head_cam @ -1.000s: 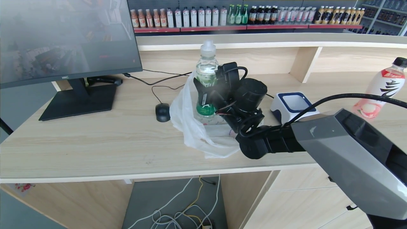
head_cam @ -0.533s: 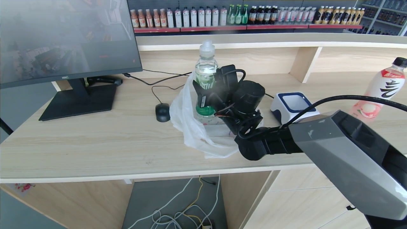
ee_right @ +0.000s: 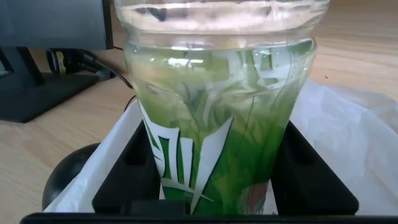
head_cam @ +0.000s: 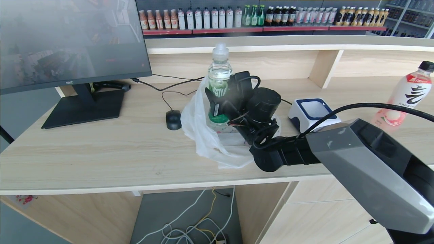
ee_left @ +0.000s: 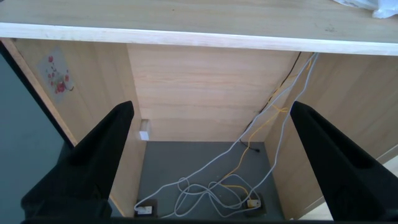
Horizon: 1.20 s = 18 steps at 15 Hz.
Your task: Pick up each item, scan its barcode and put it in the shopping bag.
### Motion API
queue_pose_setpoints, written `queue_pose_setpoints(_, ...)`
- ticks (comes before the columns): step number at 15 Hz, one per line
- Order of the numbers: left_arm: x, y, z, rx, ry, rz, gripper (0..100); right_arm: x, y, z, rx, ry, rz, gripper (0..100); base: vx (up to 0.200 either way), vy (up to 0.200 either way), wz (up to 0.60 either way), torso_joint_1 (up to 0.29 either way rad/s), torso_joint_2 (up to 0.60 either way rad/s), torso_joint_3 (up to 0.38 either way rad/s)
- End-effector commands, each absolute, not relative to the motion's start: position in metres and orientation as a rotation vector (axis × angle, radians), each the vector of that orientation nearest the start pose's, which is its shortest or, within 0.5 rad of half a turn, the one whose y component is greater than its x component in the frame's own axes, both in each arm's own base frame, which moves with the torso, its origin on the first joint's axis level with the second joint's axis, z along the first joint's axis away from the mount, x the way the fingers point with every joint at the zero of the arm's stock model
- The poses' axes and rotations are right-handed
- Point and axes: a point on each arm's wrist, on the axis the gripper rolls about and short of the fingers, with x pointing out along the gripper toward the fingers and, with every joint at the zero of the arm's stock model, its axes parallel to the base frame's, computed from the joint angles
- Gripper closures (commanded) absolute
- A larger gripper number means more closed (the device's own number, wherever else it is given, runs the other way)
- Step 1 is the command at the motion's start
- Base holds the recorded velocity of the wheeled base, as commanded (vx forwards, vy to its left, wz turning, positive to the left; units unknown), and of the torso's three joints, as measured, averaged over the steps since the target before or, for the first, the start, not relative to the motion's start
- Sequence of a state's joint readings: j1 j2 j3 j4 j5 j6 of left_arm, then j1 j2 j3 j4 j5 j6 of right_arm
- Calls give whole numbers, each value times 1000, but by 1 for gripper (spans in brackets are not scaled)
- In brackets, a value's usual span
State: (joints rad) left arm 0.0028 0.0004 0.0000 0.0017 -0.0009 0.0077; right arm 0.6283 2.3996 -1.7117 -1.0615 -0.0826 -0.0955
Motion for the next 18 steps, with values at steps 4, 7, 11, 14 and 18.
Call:
queue_pose_setpoints(4,-23,0,75,8,2,3,0,404,292,190,40,-388,522,0,0,0,0,0,0,0)
queue_pose_setpoints(7,-23,0,75,8,2,2,0,403,291,195,44,-400,520,0,0,0,0,0,0,0)
queue_pose_setpoints(11,-23,0,75,8,2,3,0,396,286,213,50,-433,512,0,0,0,0,0,0,0)
queue_pose_setpoints(14,-23,0,75,8,2,2,0,385,276,219,13,-435,504,0,0,0,0,0,0,0)
queue_pose_setpoints(18,-23,0,75,8,2,2,0,356,262,216,-13,-430,510,0,0,0,0,0,0,0)
